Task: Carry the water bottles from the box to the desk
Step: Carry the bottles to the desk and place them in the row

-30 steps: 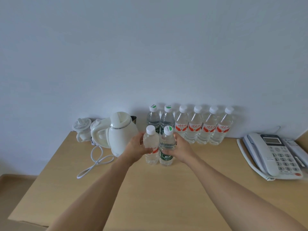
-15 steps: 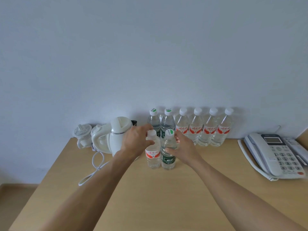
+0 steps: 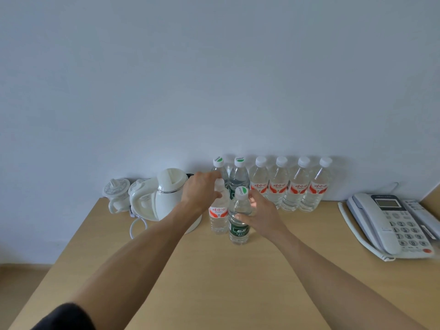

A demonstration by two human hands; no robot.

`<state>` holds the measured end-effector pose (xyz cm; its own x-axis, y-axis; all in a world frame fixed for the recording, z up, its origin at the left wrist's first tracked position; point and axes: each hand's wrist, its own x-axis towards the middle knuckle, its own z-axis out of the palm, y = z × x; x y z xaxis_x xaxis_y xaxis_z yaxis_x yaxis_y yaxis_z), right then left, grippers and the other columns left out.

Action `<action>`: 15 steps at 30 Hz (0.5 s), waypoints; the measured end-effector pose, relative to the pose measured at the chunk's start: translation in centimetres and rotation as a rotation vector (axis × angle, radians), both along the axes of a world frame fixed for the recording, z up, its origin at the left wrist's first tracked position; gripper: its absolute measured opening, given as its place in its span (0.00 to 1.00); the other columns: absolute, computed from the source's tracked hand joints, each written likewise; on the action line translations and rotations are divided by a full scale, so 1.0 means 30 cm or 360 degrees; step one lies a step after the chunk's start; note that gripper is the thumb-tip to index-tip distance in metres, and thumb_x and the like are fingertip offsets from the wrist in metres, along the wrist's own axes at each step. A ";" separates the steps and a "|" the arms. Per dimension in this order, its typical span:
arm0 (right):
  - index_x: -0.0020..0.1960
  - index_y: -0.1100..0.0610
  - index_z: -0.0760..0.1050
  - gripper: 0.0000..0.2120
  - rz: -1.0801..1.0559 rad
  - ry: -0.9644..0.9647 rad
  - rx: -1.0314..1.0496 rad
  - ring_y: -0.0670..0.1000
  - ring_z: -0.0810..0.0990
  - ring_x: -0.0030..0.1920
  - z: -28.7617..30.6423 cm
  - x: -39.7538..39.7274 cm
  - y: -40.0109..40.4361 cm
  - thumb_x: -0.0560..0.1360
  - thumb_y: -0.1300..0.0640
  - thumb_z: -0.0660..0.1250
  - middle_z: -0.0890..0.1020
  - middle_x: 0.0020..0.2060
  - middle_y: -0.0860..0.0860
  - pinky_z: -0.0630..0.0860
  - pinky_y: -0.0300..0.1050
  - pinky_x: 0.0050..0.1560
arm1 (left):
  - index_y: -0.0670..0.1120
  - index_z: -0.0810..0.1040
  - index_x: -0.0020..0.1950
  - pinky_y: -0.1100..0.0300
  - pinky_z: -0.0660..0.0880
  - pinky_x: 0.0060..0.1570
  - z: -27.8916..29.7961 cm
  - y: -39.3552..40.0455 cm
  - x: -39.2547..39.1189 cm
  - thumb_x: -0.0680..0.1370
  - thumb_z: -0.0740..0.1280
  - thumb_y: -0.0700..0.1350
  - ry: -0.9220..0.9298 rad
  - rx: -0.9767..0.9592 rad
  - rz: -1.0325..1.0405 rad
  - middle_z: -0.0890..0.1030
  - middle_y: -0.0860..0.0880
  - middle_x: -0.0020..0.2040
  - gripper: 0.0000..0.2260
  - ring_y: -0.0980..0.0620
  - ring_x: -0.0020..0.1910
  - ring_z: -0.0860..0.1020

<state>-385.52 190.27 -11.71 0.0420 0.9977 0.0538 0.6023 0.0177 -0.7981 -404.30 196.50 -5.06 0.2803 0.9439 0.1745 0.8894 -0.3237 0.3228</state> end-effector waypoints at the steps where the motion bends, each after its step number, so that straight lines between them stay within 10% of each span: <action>1: 0.62 0.48 0.71 0.25 -0.0003 -0.0001 -0.0008 0.45 0.74 0.58 0.001 -0.001 -0.001 0.69 0.51 0.78 0.76 0.54 0.41 0.68 0.44 0.55 | 0.51 0.78 0.62 0.54 0.75 0.42 0.002 0.010 0.005 0.73 0.78 0.48 -0.0009 -0.0004 0.0016 0.84 0.45 0.46 0.19 0.42 0.47 0.82; 15: 0.63 0.48 0.71 0.27 -0.0041 -0.0025 -0.0003 0.44 0.74 0.57 0.017 -0.013 -0.017 0.69 0.51 0.79 0.76 0.54 0.40 0.69 0.43 0.57 | 0.50 0.79 0.64 0.54 0.75 0.44 0.002 0.084 0.021 0.73 0.77 0.46 -0.0019 -0.0010 0.0062 0.83 0.43 0.49 0.20 0.41 0.47 0.81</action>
